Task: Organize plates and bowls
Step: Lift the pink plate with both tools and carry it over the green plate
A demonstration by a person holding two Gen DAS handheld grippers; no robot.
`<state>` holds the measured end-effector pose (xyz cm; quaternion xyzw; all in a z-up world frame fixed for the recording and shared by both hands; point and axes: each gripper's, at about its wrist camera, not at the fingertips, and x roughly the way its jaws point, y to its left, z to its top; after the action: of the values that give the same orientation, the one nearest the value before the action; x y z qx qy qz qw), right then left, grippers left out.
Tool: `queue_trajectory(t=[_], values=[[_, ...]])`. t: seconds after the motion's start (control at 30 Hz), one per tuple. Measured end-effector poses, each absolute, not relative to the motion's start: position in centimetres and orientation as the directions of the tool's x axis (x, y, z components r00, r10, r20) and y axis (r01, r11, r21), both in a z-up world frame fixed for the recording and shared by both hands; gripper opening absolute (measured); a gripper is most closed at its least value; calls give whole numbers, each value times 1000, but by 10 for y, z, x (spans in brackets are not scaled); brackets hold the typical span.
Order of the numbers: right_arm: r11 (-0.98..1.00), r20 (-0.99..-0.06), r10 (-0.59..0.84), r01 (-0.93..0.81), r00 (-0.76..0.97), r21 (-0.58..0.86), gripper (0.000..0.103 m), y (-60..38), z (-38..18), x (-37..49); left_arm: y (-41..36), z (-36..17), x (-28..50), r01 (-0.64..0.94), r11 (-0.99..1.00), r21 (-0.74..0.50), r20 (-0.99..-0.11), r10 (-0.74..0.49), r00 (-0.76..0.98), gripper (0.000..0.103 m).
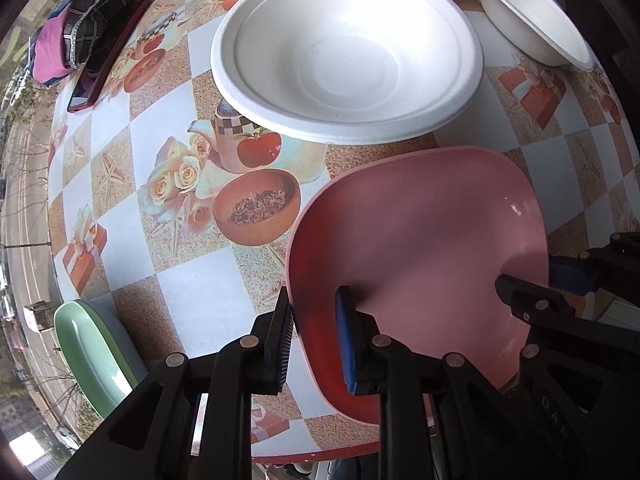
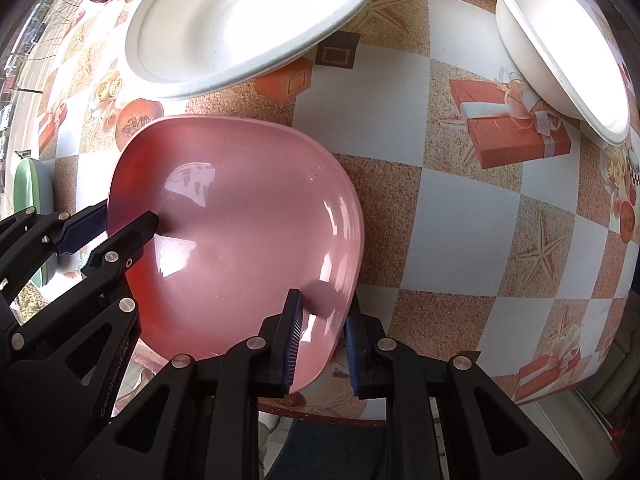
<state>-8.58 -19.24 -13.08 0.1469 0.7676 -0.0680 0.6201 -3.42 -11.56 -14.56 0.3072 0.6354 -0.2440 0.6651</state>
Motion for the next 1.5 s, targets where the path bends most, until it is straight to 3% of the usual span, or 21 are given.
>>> queue_trajectory(t=[0.6,1.5], values=[[966,-943,173,235,-286,106,21,-156,-138,-76,-61,-133,-25,722,688,72,-997,48,54,18],[972,-964,150,212,-218,104,21,-151,-112,-83,-25,-90,-10,692,719,64,-994,-17,110,18]])
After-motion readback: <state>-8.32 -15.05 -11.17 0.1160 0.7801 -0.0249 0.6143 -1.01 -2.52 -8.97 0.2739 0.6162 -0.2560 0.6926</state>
